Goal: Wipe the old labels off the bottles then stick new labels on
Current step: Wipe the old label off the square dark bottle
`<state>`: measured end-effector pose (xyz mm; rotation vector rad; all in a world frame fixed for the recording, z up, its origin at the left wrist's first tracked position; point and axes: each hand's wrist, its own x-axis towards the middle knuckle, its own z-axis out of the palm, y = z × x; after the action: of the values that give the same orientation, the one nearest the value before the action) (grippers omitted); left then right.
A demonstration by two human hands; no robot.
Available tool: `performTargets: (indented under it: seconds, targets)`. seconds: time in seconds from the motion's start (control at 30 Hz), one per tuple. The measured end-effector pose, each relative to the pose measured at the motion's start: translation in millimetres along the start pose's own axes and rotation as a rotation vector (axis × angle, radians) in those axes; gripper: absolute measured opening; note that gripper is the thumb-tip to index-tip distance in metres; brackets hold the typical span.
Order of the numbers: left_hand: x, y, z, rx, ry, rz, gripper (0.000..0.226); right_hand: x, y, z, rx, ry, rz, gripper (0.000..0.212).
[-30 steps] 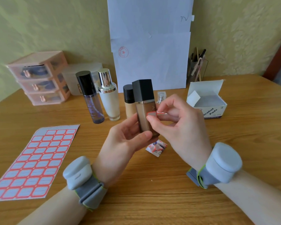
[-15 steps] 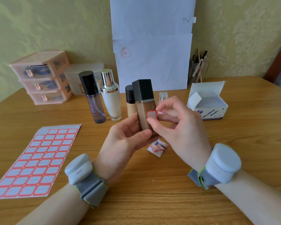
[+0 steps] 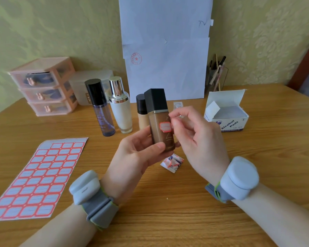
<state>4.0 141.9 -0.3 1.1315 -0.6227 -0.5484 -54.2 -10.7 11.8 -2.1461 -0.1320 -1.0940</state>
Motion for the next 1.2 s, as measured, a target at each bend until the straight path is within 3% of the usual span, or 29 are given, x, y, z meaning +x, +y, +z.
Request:
performTargets:
  seconds: [0.37, 0.7, 0.87, 1.2]
  targets:
    - [-0.5, -0.1, 0.2, 0.137, 0.059, 0.067, 0.043, -2.2, 0.7, 1.3, 0.018, -0.031, 0.003, 0.006]
    - [1.0, -2.6, 2.7, 0.328, 0.115, 0.116, 0.039, -1.6, -3.5, 4.3, -0.311, -0.035, -0.084, 0.003]
    - [1.1, -4.8, 1.2, 0.257, 0.1, 0.066, 0.039, -1.4, -0.5, 3.7, -0.171, -0.042, 0.053, 0.009]
    - [-0.5, -3.9, 3.6, 0.185, 0.099, 0.025, 0.039, -1.2, 1.1, 2.2, -0.184, -0.048, -0.011, 0.005]
